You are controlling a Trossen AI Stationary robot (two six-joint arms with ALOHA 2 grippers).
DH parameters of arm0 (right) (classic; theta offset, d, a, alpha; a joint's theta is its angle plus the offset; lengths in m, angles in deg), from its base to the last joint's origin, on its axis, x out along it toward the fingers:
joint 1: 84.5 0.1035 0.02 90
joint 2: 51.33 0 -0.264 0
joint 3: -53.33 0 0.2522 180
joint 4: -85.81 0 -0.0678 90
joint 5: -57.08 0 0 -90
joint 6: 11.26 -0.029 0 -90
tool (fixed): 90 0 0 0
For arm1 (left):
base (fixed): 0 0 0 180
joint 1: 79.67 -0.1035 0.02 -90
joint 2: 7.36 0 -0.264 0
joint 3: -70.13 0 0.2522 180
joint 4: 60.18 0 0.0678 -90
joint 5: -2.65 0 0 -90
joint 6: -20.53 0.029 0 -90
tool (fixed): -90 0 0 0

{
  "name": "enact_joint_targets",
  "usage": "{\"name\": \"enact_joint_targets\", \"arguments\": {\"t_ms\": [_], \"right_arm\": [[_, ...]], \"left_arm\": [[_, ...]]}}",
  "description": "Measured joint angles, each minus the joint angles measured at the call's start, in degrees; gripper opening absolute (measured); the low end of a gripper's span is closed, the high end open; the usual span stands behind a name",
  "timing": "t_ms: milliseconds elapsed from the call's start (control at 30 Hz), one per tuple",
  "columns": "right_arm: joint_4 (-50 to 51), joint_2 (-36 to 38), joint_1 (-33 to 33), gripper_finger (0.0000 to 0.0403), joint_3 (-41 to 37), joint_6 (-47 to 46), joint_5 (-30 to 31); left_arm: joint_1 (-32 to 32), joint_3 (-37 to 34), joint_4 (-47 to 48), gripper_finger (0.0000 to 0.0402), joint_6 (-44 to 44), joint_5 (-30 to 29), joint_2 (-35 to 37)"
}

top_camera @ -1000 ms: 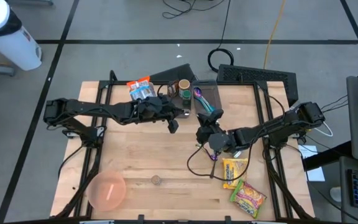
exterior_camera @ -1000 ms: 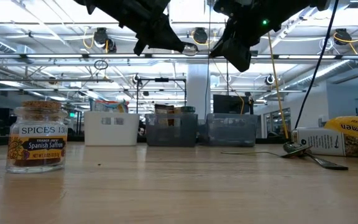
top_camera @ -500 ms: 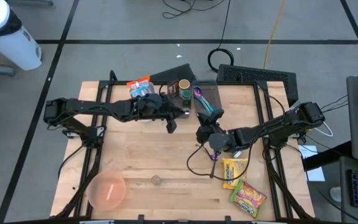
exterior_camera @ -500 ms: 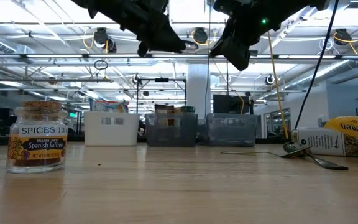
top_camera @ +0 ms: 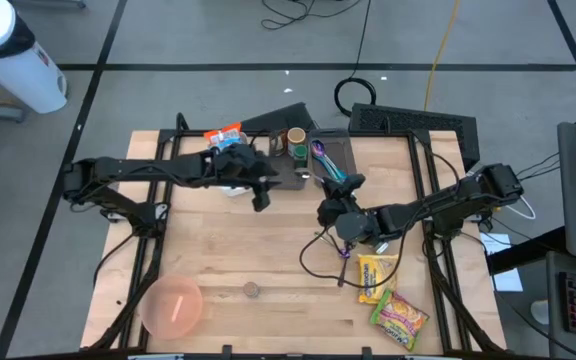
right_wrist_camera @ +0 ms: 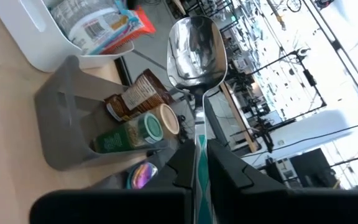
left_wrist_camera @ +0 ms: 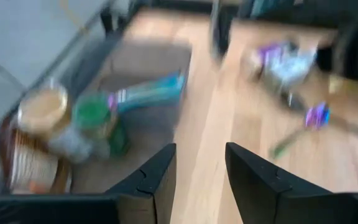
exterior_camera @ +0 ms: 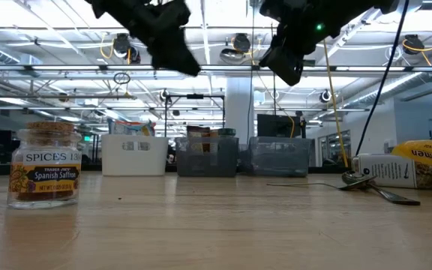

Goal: Pick & Place Food Item
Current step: Put the blue patterned spoon into the right black bin

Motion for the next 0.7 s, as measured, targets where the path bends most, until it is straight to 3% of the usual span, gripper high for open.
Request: {"name": "enact_joint_targets", "arguments": {"t_ms": [167, 267, 467, 600, 700], "right_arm": [[0.65, 0.09, 0.02, 0.0010, 0.00, -3.41, -0.17], [0.83, 0.09, 0.00, 0.0010, 0.00, -6.35, -0.50], [2.73, 0.09, -1.20, 0.0010, 0.00, -16.05, -9.00], [2.69, 0.08, -2.31, 0.0015, 0.00, -19.35, -14.53], [3.03, 0.07, -3.10, 0.0016, 0.00, -20.60, -15.35]], "left_arm": [[-0.20, -0.09, 10.70, 0.0148, -3.07, 0.14, 0.07], [0.98, -2.29, 9.63, 0.0148, -5.51, 2.27, 0.17], [4.51, -11.57, -5.99, 0.0148, -9.21, 11.69, 0.11], [7.78, -18.42, -19.11, 0.0147, -13.72, 12.89, 0.05], [10.41, -23.46, -32.76, 0.0147, -16.49, 13.06, 0.06]]}}
